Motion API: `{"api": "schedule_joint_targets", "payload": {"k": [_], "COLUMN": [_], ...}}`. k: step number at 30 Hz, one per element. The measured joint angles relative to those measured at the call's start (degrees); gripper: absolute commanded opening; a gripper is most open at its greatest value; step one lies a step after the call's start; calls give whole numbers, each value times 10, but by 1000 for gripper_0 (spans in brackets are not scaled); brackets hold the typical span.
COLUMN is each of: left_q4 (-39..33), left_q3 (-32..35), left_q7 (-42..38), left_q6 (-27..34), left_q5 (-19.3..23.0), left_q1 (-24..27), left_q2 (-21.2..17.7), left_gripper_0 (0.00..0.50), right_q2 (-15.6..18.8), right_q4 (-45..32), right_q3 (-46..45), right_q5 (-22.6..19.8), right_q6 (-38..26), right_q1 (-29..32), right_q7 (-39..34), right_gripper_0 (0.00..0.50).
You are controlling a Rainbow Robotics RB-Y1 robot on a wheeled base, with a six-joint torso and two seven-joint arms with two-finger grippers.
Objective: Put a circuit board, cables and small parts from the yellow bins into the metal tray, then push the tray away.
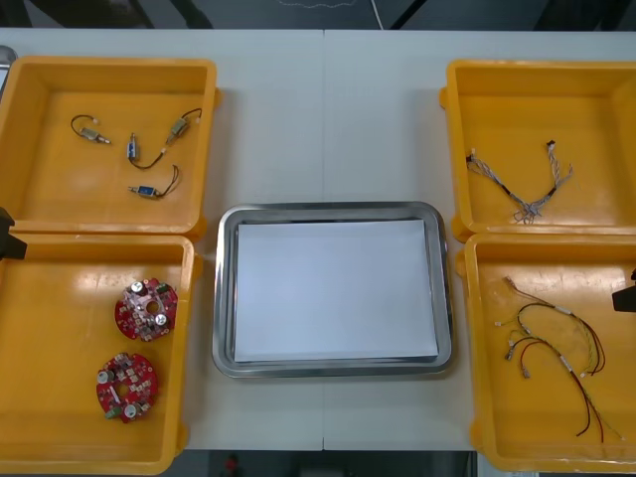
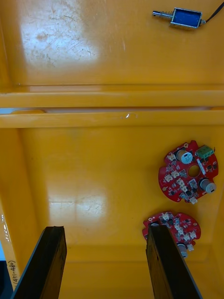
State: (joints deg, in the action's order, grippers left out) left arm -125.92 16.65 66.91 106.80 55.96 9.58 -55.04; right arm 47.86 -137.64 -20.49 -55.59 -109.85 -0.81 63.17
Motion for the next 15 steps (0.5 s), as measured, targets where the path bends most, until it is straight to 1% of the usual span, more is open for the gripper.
{"api": "schedule_joint_targets", "payload": {"k": [10, 15], "left_q4": [0, 0], "left_q3": [0, -1], "left_q7": [0, 0], "left_q6": [0, 0], "left_q5": [0, 0], "left_q1": [0, -16], "left_q2": [0, 7], "left_gripper_0": [500, 500], "right_q2": [0, 1], "right_q4": [0, -2], "right_q3": [0, -1], "right_q5": [0, 0], "right_q6": [0, 0], "right_q1": [0, 0], "right_q7": [0, 0], "right_gripper_0": [500, 500]}}
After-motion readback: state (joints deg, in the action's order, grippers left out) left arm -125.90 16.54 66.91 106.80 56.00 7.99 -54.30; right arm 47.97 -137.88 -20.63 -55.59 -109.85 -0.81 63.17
